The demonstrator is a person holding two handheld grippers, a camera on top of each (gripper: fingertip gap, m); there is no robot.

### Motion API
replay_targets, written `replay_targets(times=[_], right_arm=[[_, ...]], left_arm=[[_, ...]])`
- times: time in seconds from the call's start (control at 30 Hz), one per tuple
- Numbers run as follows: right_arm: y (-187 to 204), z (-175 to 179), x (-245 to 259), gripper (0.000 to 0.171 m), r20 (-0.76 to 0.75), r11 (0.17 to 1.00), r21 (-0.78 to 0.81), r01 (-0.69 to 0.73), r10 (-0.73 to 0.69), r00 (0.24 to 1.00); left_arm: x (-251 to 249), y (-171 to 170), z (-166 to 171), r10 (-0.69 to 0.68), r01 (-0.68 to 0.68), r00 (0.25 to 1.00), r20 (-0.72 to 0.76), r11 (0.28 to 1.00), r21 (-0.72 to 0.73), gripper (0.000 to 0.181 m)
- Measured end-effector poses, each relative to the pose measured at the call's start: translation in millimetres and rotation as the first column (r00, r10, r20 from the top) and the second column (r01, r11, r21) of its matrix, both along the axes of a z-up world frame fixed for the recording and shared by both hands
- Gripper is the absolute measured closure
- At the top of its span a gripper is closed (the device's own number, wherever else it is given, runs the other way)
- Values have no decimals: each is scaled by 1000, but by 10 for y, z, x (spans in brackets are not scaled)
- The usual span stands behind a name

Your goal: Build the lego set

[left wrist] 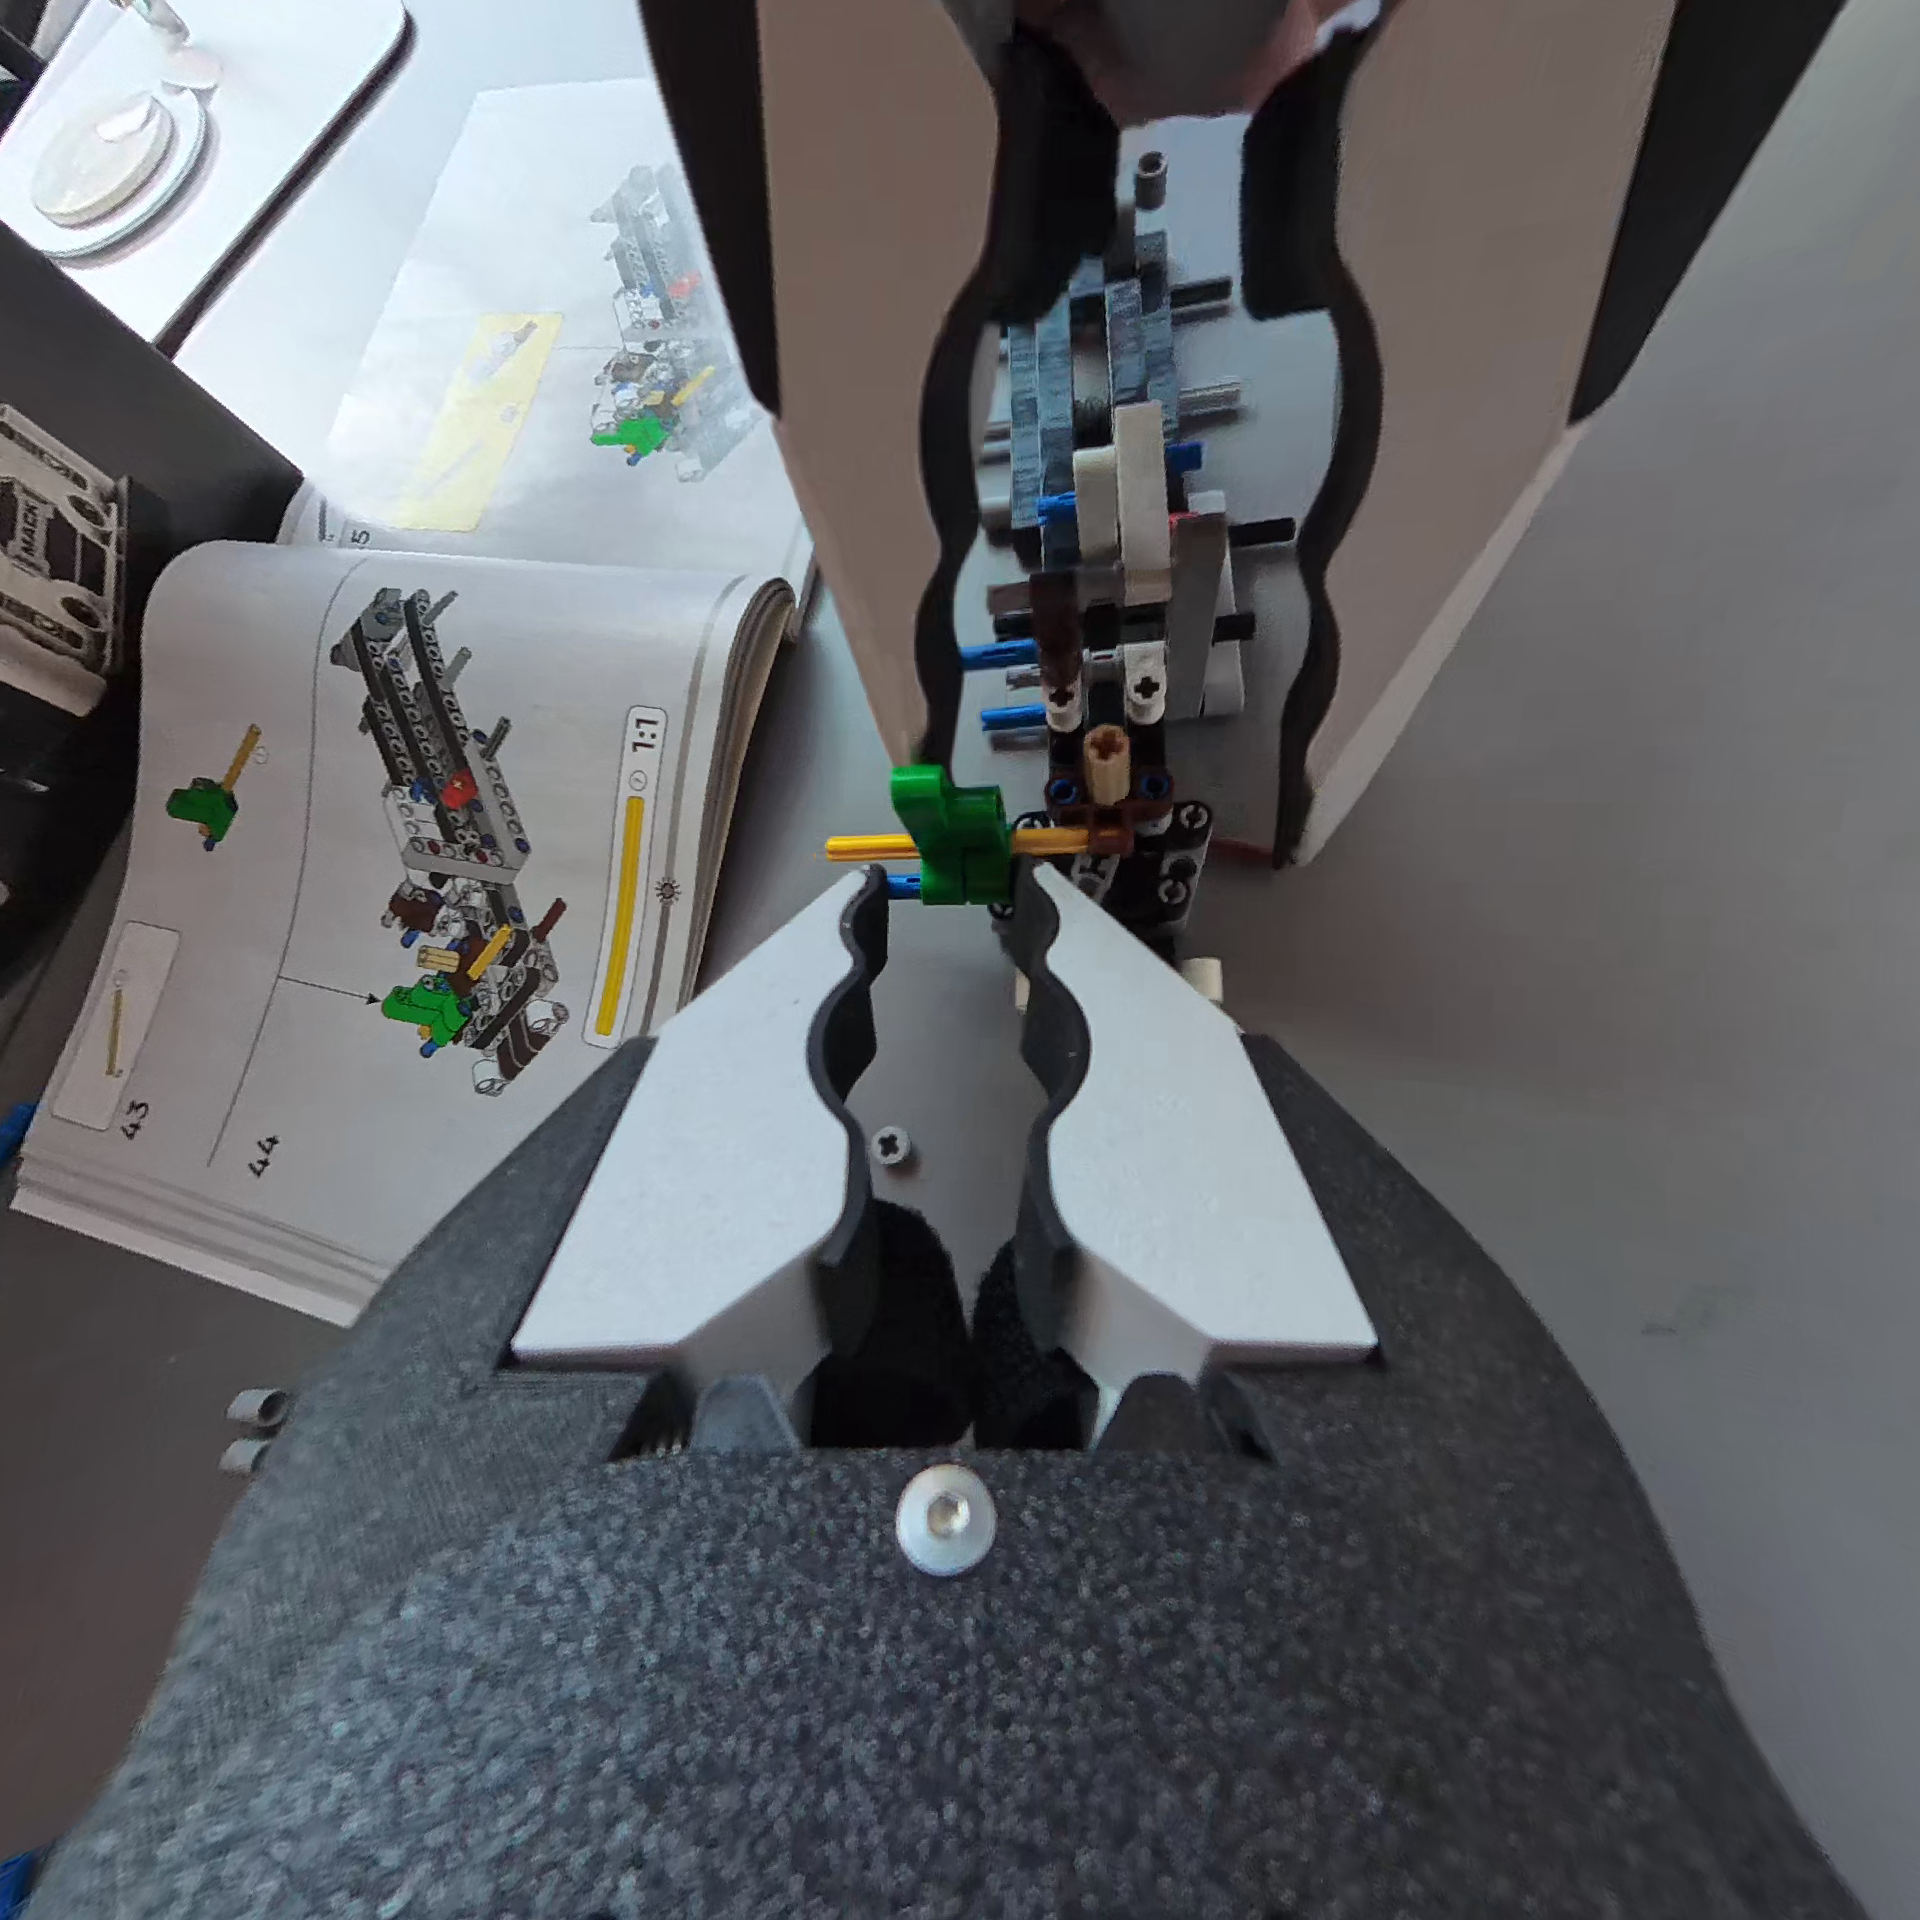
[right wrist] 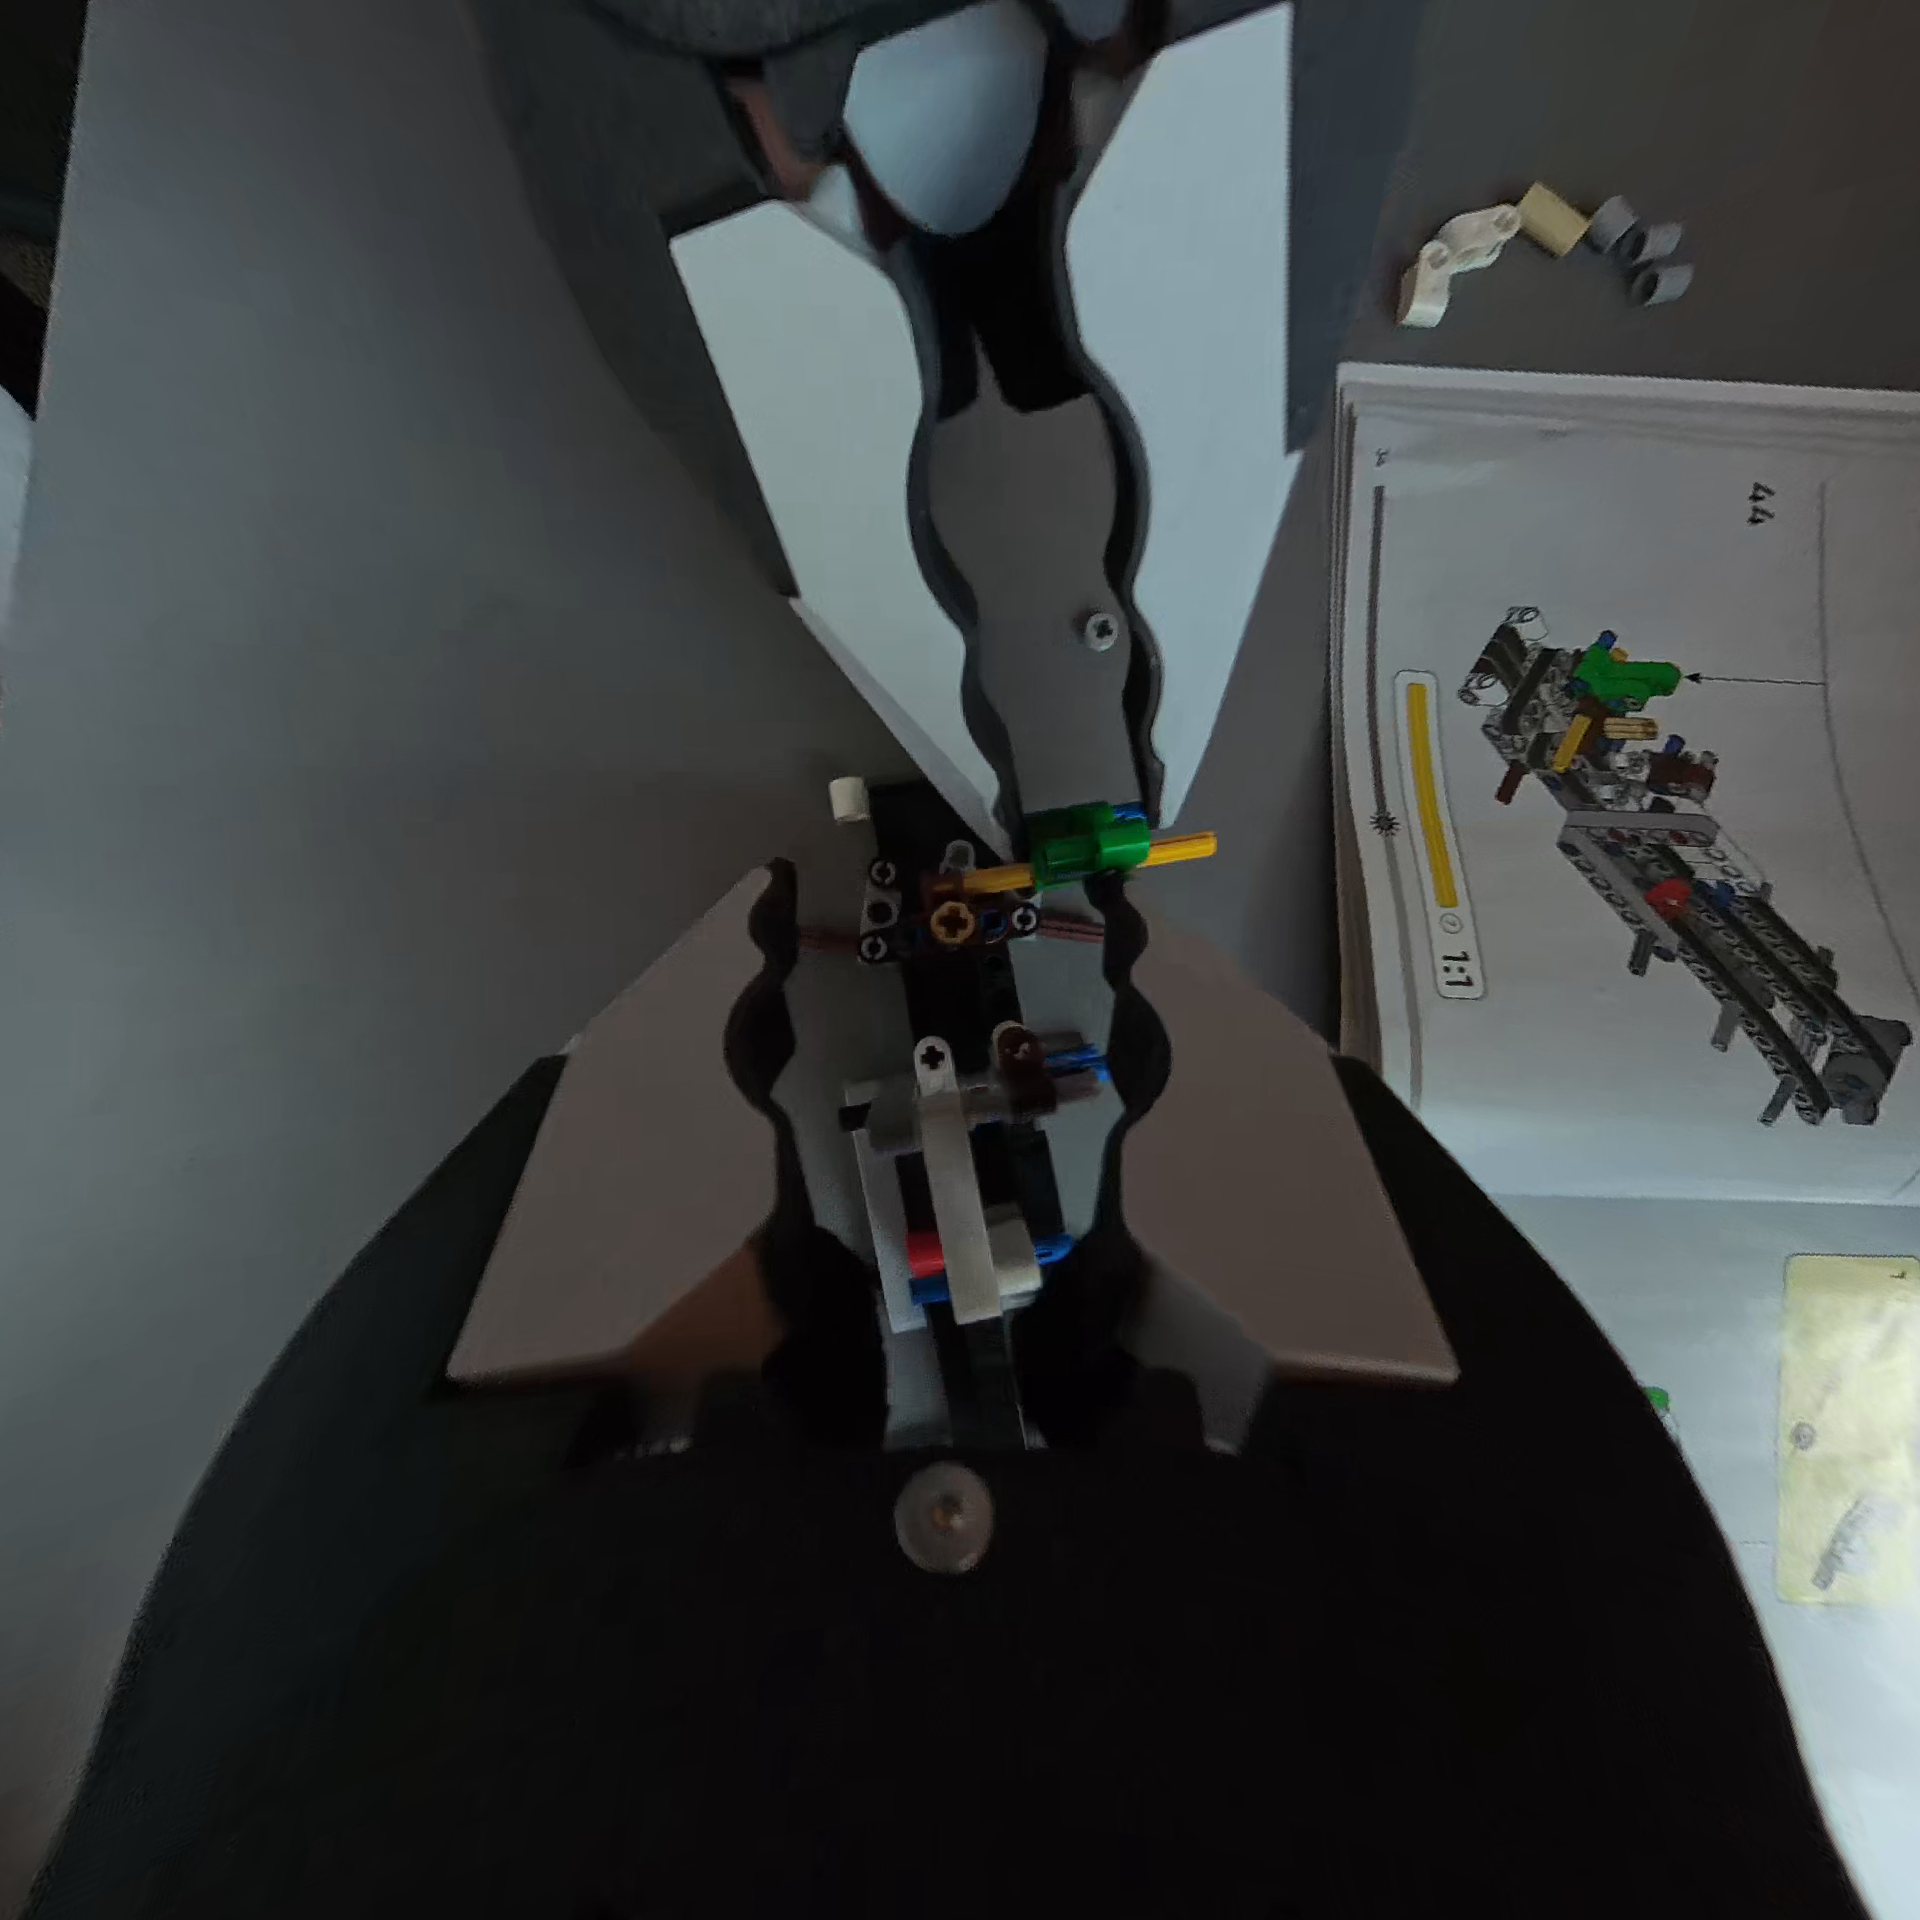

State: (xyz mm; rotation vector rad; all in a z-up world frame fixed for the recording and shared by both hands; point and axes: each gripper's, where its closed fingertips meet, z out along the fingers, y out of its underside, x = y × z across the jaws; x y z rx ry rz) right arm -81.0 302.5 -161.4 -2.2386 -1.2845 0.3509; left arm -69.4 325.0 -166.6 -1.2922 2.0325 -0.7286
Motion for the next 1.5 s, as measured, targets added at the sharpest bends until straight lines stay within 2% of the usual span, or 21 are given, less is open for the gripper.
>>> replay_targets(times=[0.13,0.2,0.27,0.4,0.57,0.8,1.17,1.2,1.27,1.37,1.5], right_arm=[[67,-47,43,90,39,1000,12,1,-1,999],[84,-74,2,86,48,999,23,-26,25,999],[105,-84,-28,86,53,998,39,-44,42,998],[140,-124,2,101,112,991,114,-73,60,992],[140,-127,6,101,118,990,123,-64,49,992],[125,-114,3,101,105,996,65,-55,48,993],[86,-46,48,104,159,991,-69,-117,127,979],[99,-11,54,115,152,991,-74,-113,123,981],[134,43,48,123,140,991,-70,-110,119,983],[143,-16,70,115,207,991,-74,-115,128,970],[142,-63,67,114,247,990,-65,-122,135,960]], left_arm=[[10,-47,0,-12,12,1000,1,1000,0,159],[8,-58,-1,-18,18,1000,2,1000,0,159],[6,-58,0,-23,23,1000,4,1000,5,159],[1,-74,0,-33,33,999,6,999,10,159],[3,-78,1,-33,33,999,8,999,29,159],[-3,-87,1,-37,37,999,6,999,21,159],[-3,-77,1,-37,37,999,6,999,21,159],[-2,-72,2,-36,35,999,8,999,26,159],[-3,-75,2,-35,35,999,7,999,15,159],[0,-74,2,-32,31,999,8,999,5,159],[-1,-74,-4,-30,30,1000,8,1000,-8,159]])
